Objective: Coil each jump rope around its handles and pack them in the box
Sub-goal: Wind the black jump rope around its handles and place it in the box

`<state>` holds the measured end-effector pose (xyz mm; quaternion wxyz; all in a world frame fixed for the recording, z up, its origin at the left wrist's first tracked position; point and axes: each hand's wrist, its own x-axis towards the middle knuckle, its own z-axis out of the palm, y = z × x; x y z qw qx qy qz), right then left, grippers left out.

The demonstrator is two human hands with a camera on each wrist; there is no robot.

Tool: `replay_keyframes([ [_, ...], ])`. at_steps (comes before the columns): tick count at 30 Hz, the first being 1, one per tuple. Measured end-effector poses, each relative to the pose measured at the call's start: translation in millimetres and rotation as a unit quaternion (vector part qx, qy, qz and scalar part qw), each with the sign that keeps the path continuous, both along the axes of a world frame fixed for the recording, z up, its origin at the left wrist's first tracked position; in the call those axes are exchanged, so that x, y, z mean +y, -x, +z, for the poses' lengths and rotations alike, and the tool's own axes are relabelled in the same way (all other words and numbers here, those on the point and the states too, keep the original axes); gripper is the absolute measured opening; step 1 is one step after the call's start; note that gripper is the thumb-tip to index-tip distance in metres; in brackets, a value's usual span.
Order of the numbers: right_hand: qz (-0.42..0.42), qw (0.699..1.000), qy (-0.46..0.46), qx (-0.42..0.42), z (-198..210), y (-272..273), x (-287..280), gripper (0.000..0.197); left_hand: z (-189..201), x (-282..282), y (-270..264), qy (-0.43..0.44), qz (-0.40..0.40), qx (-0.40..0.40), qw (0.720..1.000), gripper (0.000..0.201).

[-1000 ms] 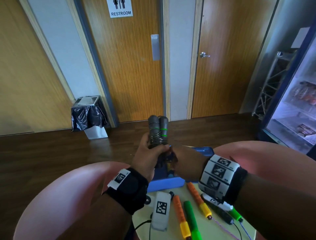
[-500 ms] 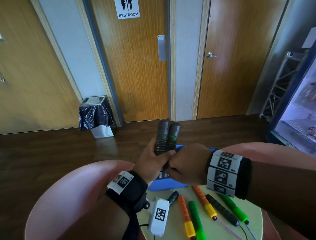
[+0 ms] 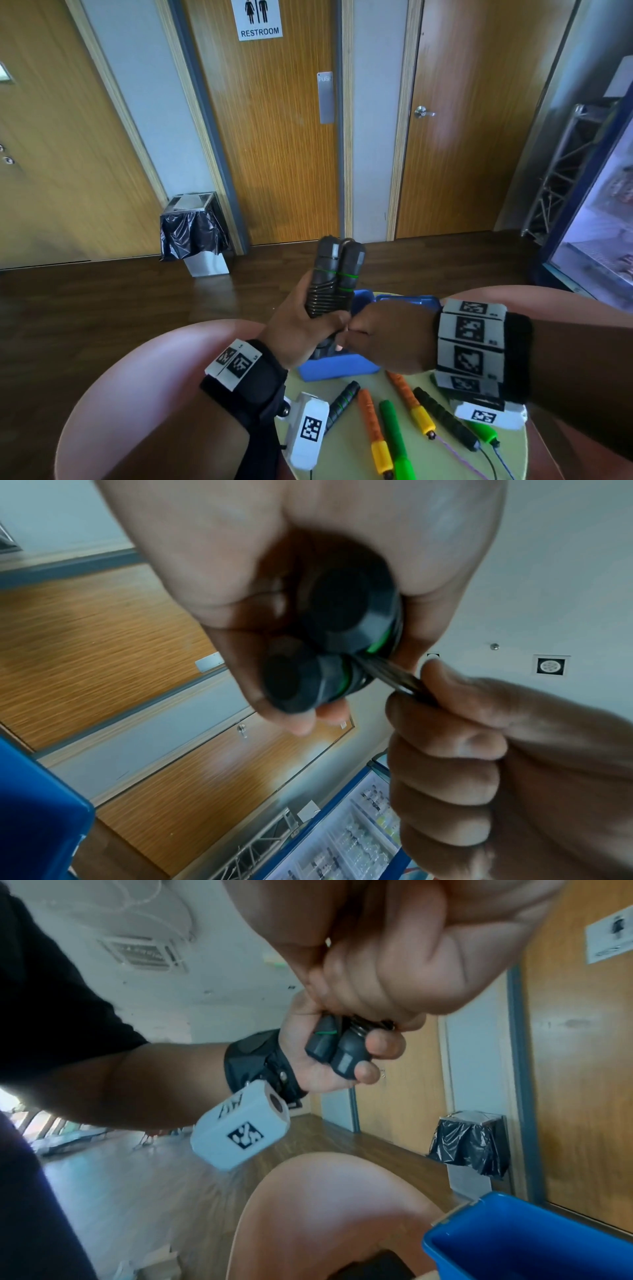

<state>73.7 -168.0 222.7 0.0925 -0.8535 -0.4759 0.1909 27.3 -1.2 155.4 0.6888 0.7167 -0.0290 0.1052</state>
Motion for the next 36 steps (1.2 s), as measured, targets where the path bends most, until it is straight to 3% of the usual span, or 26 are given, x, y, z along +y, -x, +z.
replay_keyframes([
  [3, -0.042, 0.994, -0.044, 0.088, 1.8, -4.3, -1.5, 0.031, -5.9, 0.5, 0.6, 0.066, 0.04, 0.009, 0.997, 0.045],
  [4, -0.092, 0.981, -0.093, 0.145, 4.2, -9.3, -4.2, 0.027, -9.3, 2.1, 0.7, 0.102, 0.062, 0.016, 0.993, 0.045],
  [6, -0.192, 0.916, -0.22, 0.275, 12.5, -16.0, -13.5, 0.024, -15.8, 5.3, 1.9, 0.181, 0.117, 0.035, 0.976, 0.048],
  [8, -0.22, 0.873, -0.299, 0.317, 12.9, -19.4, -21.3, 0.024, -22.7, 9.0, -0.3, 0.271, 0.146, 0.067, 0.949, 0.055],
  [10, -0.214, 0.874, -0.308, 0.31, 2.9, -15.1, -23.7, 0.017, -24.4, 8.6, -3.8, 0.337, 0.157, 0.097, 0.923, 0.056],
  [12, -0.183, 0.901, -0.287, 0.267, -12.2, -9.8, -22.9, 0.015, -21.7, 3.2, -8.8, 0.361, 0.162, 0.132, 0.909, 0.045],
  [15, -0.148, 0.911, -0.302, 0.238, -29.5, -14.9, -24.5, 0.028, -12.6, -16.5, -14.7, 0.372, 0.13, 0.168, 0.904, 0.037],
  [19, -0.081, 0.856, -0.345, 0.376, -37.5, -34.6, -39.4, 0.045, -0.9, -53.9, -26.2, 0.389, 0.055, 0.196, 0.899, 0.039],
  [22, -0.035, 0.827, -0.35, 0.439, -35.4, -52.1, -62.7, 0.036, 6.8, -77.5, -39.1, 0.402, 0.011, 0.208, 0.891, 0.047],
  [25, -0.074, 0.831, -0.379, 0.401, -32.7, -68.8, -85.1, 0.009, 8.9, -104.5, -54.5, 0.38, 0.025, 0.209, 0.901, 0.048],
  [27, -0.142, 0.828, -0.411, 0.353, -33.9, -77.7, -96.4, 0.019, 9.5, -127.7, -66.9, 0.346, 0.052, 0.192, 0.917, 0.039],
  [31, -0.27, 0.788, -0.445, 0.329, -36.1, -94.4, -120.2, 0.033, 6.7, -166.3, -89.2, 0.279, 0.122, 0.094, 0.948, 0.046],
  [36, -0.238, 0.803, -0.465, 0.287, -30.2, -120.8, -157.6, 0.035, 4.5, -204.5, -105.1, 0.25, 0.107, 0.062, 0.96, 0.048],
])
